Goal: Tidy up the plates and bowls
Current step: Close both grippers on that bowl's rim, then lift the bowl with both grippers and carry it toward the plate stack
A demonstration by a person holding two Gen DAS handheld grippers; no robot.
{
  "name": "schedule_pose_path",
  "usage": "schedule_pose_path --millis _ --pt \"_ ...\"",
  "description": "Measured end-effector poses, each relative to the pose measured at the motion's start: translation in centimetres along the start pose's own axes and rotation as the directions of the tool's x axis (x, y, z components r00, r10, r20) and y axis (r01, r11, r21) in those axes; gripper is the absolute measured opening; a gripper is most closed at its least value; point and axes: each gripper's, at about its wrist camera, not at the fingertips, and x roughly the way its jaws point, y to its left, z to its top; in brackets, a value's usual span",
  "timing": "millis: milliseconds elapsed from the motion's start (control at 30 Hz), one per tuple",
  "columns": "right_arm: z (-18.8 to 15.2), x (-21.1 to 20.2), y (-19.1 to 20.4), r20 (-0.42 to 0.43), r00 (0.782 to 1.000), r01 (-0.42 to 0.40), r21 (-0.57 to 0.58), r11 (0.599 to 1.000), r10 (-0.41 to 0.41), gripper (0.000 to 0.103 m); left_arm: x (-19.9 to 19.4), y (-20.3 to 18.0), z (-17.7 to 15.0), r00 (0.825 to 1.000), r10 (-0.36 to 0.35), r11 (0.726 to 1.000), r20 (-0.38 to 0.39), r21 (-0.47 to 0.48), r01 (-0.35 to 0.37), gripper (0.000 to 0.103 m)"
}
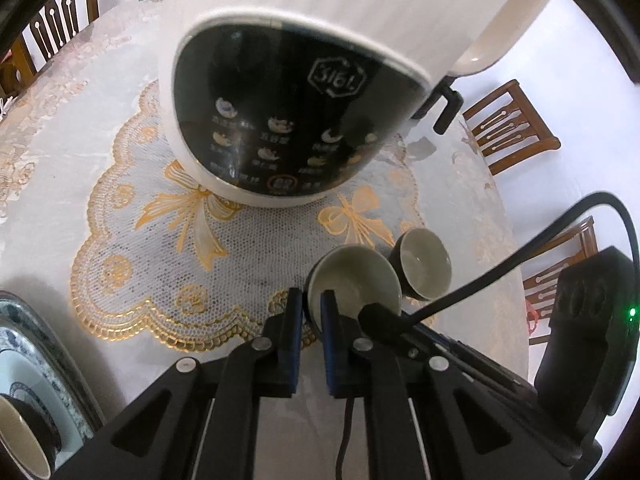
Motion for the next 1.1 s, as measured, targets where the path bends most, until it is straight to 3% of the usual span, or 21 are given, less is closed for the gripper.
schedule_pose_path --millis 467,1100 --pt "-3.3 -3.2 3.0 0.052 0.999 0.002 0.01 1.0 -0.002 0.02 -5.0 0.5 -2.7 0.999 -0.021 0.999 0.034 0.05 0.019 0.007" --pt "-7.8 -3.8 9.4 0.043 0.999 -0.02 -0.046 0.999 0.022 0.02 -11.5 5.3 -6.0 0.997 -0.007 1.0 0.083 0.0 0.007 0.007"
